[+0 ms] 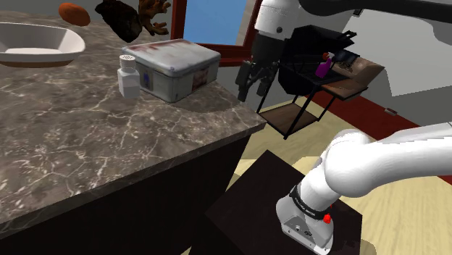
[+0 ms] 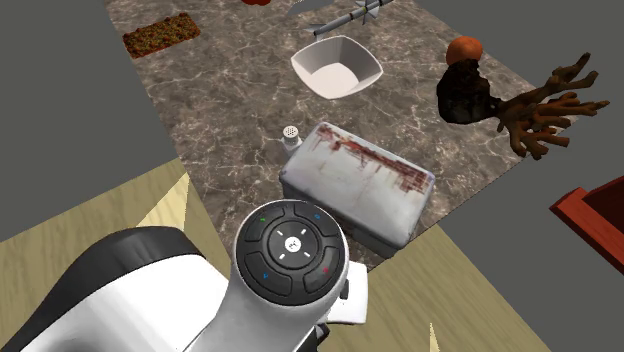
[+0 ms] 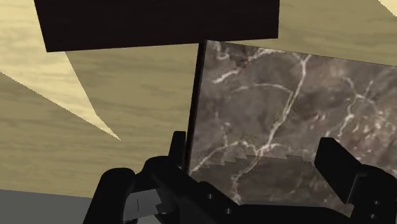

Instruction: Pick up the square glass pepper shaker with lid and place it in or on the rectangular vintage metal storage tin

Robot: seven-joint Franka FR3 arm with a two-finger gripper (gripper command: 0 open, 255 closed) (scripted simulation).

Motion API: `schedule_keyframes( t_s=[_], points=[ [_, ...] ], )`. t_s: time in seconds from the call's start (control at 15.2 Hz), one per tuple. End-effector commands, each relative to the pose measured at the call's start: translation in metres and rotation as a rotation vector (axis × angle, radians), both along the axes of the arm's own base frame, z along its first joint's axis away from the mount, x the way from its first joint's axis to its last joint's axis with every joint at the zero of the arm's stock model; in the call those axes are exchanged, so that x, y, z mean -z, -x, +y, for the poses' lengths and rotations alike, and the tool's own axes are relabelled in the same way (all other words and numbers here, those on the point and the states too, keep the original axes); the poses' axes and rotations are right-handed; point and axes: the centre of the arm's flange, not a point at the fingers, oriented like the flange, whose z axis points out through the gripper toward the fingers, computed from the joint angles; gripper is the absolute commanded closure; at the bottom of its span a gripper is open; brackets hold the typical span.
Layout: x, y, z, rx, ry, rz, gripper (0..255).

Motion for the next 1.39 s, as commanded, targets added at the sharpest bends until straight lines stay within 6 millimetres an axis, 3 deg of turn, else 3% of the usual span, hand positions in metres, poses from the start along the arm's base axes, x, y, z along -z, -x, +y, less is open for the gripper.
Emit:
schedule_keyframes(
  t_s=[0.0, 0.66, 1.32],
  points=[
    [-0.001, -0.007, 0.022, 0.038, -0.006, -0.033, 0],
    [-0.010, -0.054, 0.129, 0.211, -0.027, -0.189, 0],
    [-0.031, -0.116, 0.227, 0.384, -0.047, -0.346, 0]
  ],
)
